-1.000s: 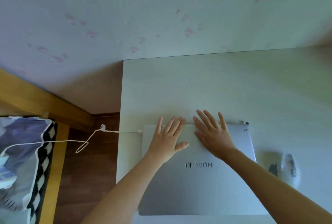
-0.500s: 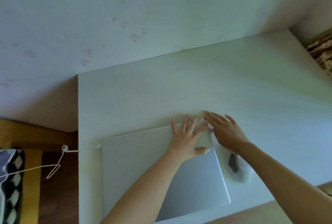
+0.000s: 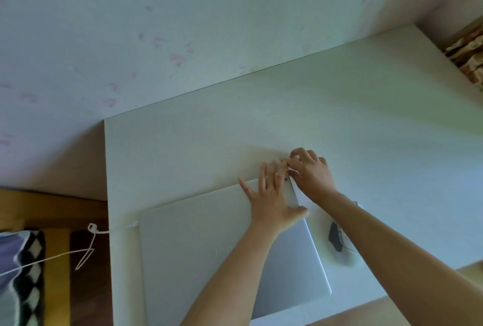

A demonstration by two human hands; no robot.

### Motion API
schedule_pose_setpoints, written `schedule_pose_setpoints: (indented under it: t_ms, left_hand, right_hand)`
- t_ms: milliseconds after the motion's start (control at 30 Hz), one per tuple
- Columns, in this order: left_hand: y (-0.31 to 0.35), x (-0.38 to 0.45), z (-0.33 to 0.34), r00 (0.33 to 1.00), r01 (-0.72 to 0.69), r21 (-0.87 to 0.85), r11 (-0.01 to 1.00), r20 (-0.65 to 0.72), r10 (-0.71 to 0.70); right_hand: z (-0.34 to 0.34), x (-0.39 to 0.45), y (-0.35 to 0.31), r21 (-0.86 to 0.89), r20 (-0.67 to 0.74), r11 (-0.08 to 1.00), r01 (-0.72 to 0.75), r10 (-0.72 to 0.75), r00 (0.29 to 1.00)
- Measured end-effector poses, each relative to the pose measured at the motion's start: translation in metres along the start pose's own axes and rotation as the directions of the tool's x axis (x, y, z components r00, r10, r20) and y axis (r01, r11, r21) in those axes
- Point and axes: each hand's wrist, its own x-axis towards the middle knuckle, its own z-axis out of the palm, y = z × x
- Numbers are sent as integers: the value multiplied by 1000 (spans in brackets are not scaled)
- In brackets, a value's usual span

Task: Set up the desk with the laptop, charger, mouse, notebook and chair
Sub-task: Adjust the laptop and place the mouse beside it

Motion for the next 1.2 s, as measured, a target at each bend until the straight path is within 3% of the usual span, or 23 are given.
schedule_pose_setpoints:
  t_ms: [233, 367, 567, 700, 833, 933, 1000, 1200]
  left_hand:
    - [-31, 13, -16, 998, 49, 5, 999, -33, -48]
    - [-32, 12, -23, 995, 78, 1, 997, -61, -78]
    - [-30, 40, -41, 978, 196, -168, 966, 109, -179]
    - [-31, 52, -47, 963, 256, -242, 936, 151, -224]
    - [-26, 56, -52, 948, 317, -290, 903, 121, -294]
    - [-24, 54, -60, 944, 329, -343, 880, 111, -310]
    - [-25, 51, -65, 942, 332, -373, 866, 92, -322]
    - [-33, 45, -71, 941, 321, -490, 811, 64, -333]
  right_hand:
    - [3, 6, -4, 95, 63, 992, -82, 76, 995]
    - [5, 7, -7, 289, 29, 942, -173, 172, 985]
    - [-3, 6, -10, 489, 143, 805, -336, 306, 941]
    - [-8, -5, -7, 689, 208, 598, -411, 380, 901]
    - [-11, -16, -10, 874, 333, 190, -448, 438, 835]
    - [-15, -24, -16, 890, 443, -91, -446, 398, 803]
    - [-17, -28, -20, 876, 482, -162, -455, 357, 800]
    - [-17, -34, -21, 884, 462, -221, -412, 276, 843]
